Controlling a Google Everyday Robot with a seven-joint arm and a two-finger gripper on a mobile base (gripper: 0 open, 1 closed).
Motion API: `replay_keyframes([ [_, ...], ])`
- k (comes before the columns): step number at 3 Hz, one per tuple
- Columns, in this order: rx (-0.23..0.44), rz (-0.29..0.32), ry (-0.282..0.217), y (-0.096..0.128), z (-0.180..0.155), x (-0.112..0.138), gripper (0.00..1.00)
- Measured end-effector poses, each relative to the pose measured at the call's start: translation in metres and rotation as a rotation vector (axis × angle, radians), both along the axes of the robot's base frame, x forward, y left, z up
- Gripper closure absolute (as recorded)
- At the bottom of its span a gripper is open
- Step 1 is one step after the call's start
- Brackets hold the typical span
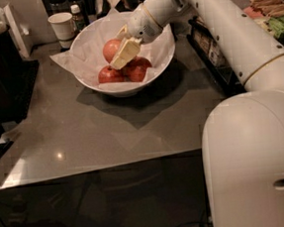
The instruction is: Pick apple from white bowl
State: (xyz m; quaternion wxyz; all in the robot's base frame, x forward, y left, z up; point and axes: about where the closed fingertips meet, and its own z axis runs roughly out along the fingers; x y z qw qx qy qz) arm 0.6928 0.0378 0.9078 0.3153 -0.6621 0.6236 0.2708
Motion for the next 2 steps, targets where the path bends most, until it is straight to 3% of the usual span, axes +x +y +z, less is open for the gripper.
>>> replay_keyframes([
  [1, 0.111, 0.018, -0.083, -0.0213, 0.0463, -0.0247, 1.0],
  [2, 0.112, 0.018, -0.083, -0.0217, 0.0465, -0.0248, 1.0],
])
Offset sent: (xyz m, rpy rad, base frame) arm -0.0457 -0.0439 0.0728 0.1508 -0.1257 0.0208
